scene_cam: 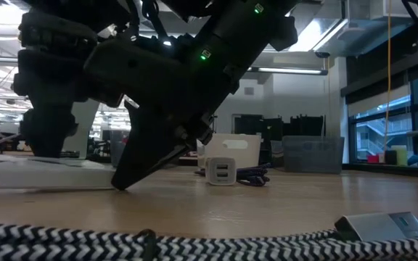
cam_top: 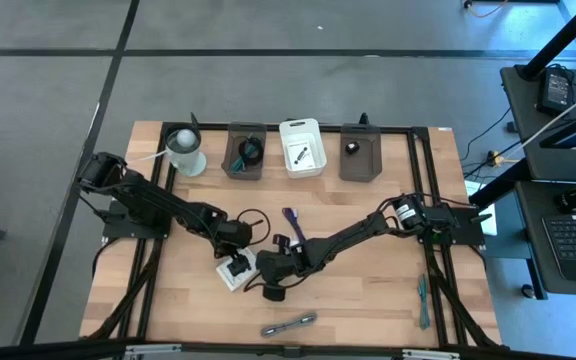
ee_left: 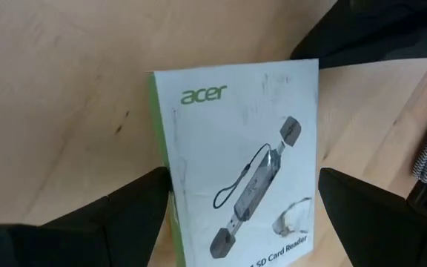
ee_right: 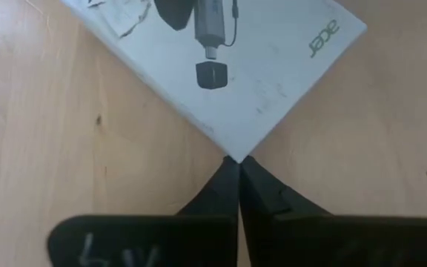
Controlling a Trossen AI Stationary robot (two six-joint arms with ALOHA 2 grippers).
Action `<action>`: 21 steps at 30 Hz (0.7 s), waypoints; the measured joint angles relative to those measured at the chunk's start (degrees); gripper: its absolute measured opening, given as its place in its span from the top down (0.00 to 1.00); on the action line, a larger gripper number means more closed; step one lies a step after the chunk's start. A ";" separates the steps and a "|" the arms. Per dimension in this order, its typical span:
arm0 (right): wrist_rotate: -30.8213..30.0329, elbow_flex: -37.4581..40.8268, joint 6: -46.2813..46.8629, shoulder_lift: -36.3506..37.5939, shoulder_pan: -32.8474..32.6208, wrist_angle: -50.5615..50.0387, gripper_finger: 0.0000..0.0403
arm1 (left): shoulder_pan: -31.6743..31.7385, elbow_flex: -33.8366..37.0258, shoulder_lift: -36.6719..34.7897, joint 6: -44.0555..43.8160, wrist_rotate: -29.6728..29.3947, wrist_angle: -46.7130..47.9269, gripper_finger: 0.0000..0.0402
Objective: Pick and place items into bin
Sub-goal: Put the white card reader box into the white bin
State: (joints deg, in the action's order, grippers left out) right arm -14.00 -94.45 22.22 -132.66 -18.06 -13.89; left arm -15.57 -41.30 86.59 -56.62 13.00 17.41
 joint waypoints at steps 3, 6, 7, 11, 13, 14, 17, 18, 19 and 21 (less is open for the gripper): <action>-0.07 0.00 -0.01 0.00 0.02 0.02 0.99 | 0.04 0.00 -0.02 0.00 -0.05 0.00 0.16; -0.26 0.00 -0.01 0.00 0.07 -0.06 0.99 | 0.04 0.00 -0.04 -0.54 1.26 0.00 0.16; -0.50 0.00 0.04 0.00 0.09 -0.17 0.99 | 0.04 0.00 -0.04 -0.75 2.05 -0.01 0.16; -1.00 0.00 0.00 0.00 0.09 -0.41 0.99 | 0.04 -0.07 -0.09 -1.29 2.86 -0.11 0.16; -1.16 0.00 0.09 0.00 0.09 -0.47 0.99 | 0.04 -0.09 -0.19 -1.35 2.81 -0.11 0.16; -1.21 0.00 0.09 0.03 0.09 -0.54 0.99 | 0.04 -0.09 -0.50 -1.36 2.75 -0.07 0.16; -1.40 0.00 0.20 0.11 0.13 -1.19 0.99 | 0.04 -0.11 -1.86 -1.78 2.65 -0.16 0.16; -1.42 0.00 0.40 0.11 0.13 -1.36 0.99 | 0.04 -0.11 -2.56 -1.82 2.47 -0.15 0.16; -1.44 0.00 1.04 0.13 0.13 -1.65 0.99 | 0.04 -0.11 -3.38 -1.93 2.08 -0.12 0.16; -1.56 0.00 1.60 0.18 0.15 -1.92 0.99 | 0.02 -0.22 -4.70 -2.41 1.08 -0.06 0.16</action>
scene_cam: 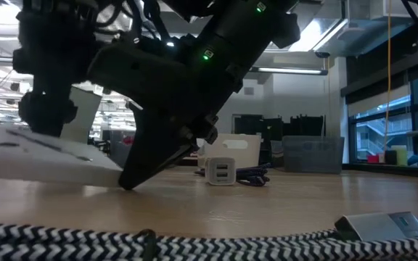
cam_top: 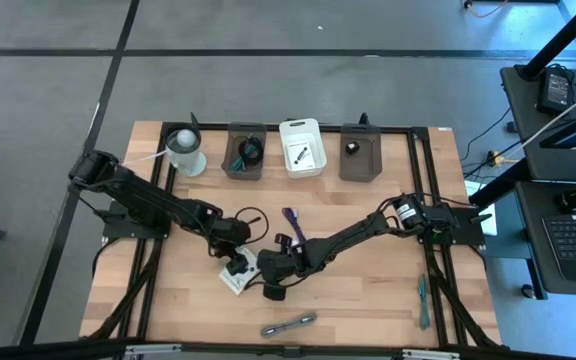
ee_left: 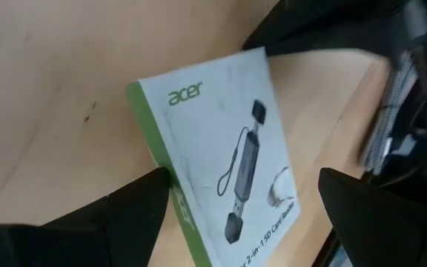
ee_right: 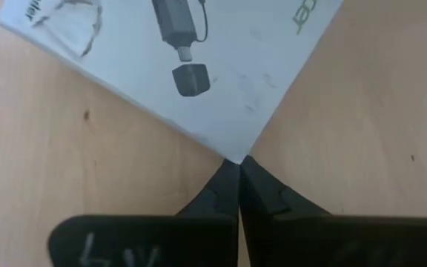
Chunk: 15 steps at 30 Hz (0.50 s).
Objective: Pick and place items into bin
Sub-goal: Put the white card reader box into the white bin
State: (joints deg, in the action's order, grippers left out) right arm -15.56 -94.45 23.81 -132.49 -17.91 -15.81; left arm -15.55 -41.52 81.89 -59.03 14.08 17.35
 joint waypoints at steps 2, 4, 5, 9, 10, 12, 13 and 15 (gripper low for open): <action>-0.08 0.00 0.00 0.02 0.00 -0.03 0.99 | 0.00 -0.02 -1.13 -0.10 -1.56 0.00 0.16; -0.61 0.00 0.01 0.02 0.00 -0.01 0.99 | 0.04 -0.11 -1.87 -0.19 -3.06 -0.26 0.16; -1.04 0.00 0.11 0.02 0.00 0.00 0.99 | 0.07 -0.11 -2.02 -0.19 -3.76 -0.40 0.16; -1.34 0.00 -0.09 0.02 0.00 0.36 0.99 | -0.33 -0.11 -2.10 -0.12 -7.07 -1.39 0.16; -1.38 0.00 -0.02 0.02 0.00 0.39 0.99 | -0.49 -0.11 -2.10 -0.10 -7.37 -1.55 0.16; -1.69 0.00 0.04 0.00 0.00 0.44 0.99 | -0.82 -0.11 -2.10 -0.13 -7.43 -1.55 0.16; -2.10 0.00 0.04 0.00 0.00 0.48 0.99 | -0.94 -0.11 -2.10 -0.16 -7.35 -1.55 0.16; -2.81 0.00 0.02 -0.04 -0.02 0.60 0.99 | -1.22 -0.11 -2.10 -0.52 -7.24 -1.55 0.16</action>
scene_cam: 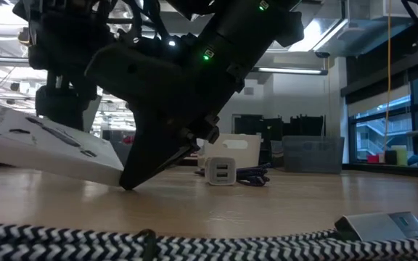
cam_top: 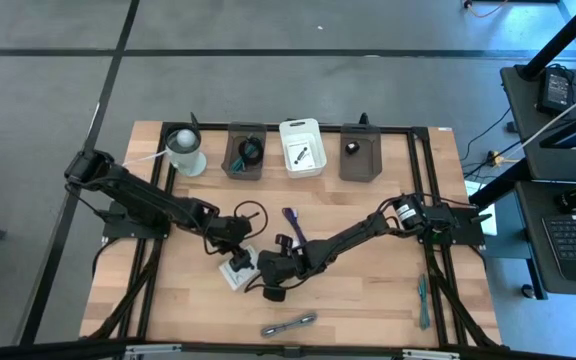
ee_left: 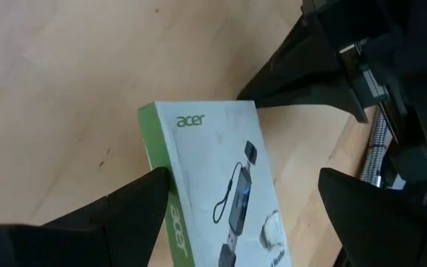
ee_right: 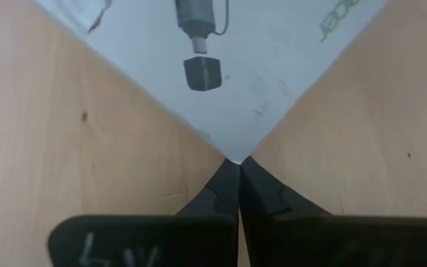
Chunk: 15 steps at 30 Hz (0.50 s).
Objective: Pick and place items into bin
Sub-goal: Put the white card reader box into the white bin
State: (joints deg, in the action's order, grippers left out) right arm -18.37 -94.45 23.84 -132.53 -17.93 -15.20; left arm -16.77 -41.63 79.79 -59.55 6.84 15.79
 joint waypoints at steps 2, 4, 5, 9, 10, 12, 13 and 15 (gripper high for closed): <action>-0.16 0.00 0.02 -0.02 0.02 0.02 0.99 | -0.38 0.00 0.00 -0.57 0.31 0.02 0.16; -0.35 0.00 -0.34 -0.02 0.02 0.15 0.99 | -0.78 0.00 0.02 -0.74 0.36 0.04 0.16; -0.42 0.02 -0.52 -0.02 0.02 0.27 0.99 | -0.88 0.00 0.02 -0.76 0.36 0.06 0.16; -0.49 0.02 -0.35 -0.04 0.02 0.35 0.99 | -0.90 0.00 0.02 -1.21 0.34 0.06 0.16; -0.59 0.02 -0.35 -0.04 0.02 0.35 0.99 | -0.93 0.00 0.02 -1.23 0.34 0.00 0.16; -0.81 0.02 -0.24 -0.04 0.02 0.35 0.99 | -0.96 0.00 0.02 -1.33 0.33 -0.39 0.16; -0.84 0.02 -0.15 -0.04 0.02 0.35 0.99 | -1.06 0.00 0.02 -1.37 0.29 -0.57 0.16; -1.16 0.02 -0.15 -0.04 0.02 0.35 0.99 | -1.16 0.00 0.02 -1.39 0.33 -0.59 0.16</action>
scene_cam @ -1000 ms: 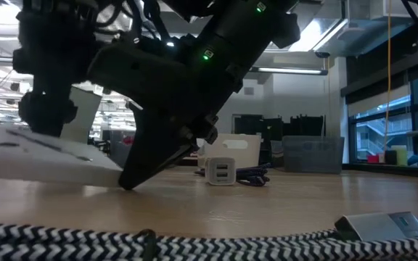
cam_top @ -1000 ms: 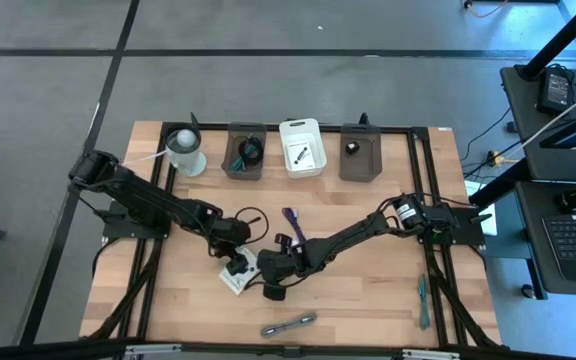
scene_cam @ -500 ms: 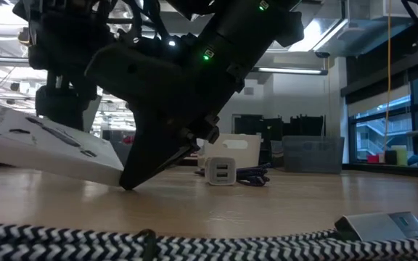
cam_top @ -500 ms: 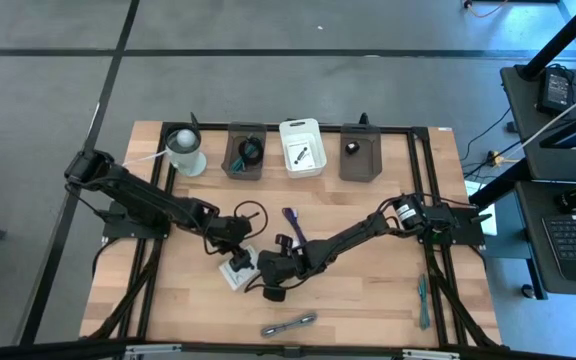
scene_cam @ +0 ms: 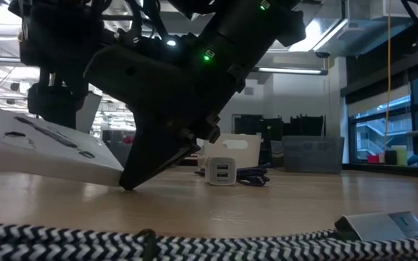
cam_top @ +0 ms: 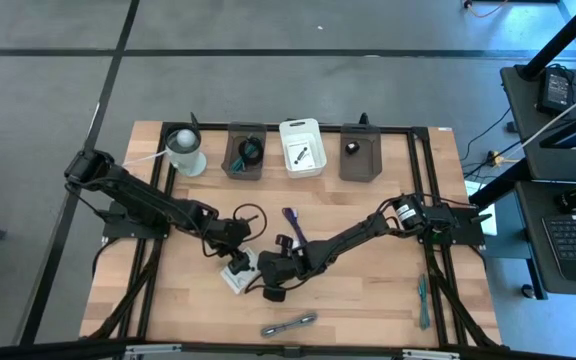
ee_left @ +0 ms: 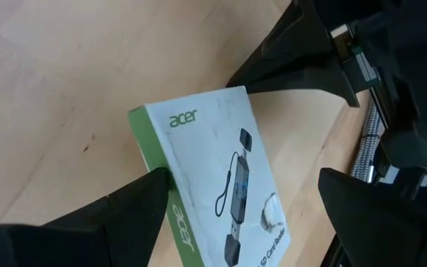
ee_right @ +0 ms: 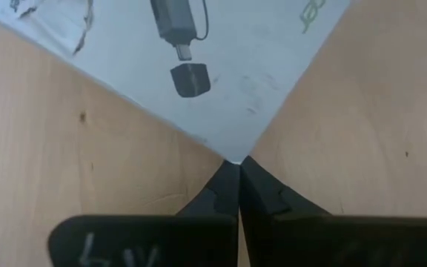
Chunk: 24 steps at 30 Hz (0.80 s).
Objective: Pick and place items into bin
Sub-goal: Put the white card reader box into the white bin
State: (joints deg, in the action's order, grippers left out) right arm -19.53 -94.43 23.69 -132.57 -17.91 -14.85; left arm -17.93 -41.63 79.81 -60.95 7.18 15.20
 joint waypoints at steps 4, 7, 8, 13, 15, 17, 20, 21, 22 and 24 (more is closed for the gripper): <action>-0.56 1.39 1.36 0.03 0.00 1.79 0.99 | -0.03 0.00 0.00 -0.11 -0.06 -0.17 0.16; -0.76 3.17 4.42 0.33 0.00 3.47 0.99 | -0.03 0.00 -0.58 -0.25 -0.20 -0.67 0.16; -0.79 3.89 4.85 0.45 0.00 4.11 0.99 | -0.03 0.00 -0.95 -0.43 -0.35 -1.04 0.16; -1.63 5.48 5.83 0.31 0.01 7.79 0.99 | 0.01 -0.86 -3.56 0.29 -3.40 -10.44 0.16; -1.85 5.52 4.71 0.12 0.39 9.06 0.99 | 0.02 -0.17 -4.26 1.21 -4.14 -10.31 0.16; -2.17 5.57 3.54 0.06 0.53 10.01 0.99 | -0.07 -0.12 -4.03 2.30 -5.02 -12.44 0.16; -2.12 5.58 3.03 0.02 0.56 10.32 0.99 | -0.05 -0.28 -4.36 1.79 -5.81 -9.75 0.16; -2.05 5.44 3.02 0.02 0.57 10.11 0.99 | -0.05 -0.27 -4.18 0.94 -5.81 -7.49 0.16; -1.85 5.33 2.98 0.00 0.57 10.02 0.99 | -0.10 -0.19 -4.10 -0.21 -5.77 -5.39 0.16; -1.59 5.31 2.97 0.01 0.59 10.03 0.99 | -0.46 -0.17 -4.11 -2.13 -5.36 -2.61 0.16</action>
State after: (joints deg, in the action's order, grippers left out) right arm -21.12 -89.12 26.65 -132.56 -17.32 -4.82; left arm -18.39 -41.80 75.70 -63.07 1.82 12.59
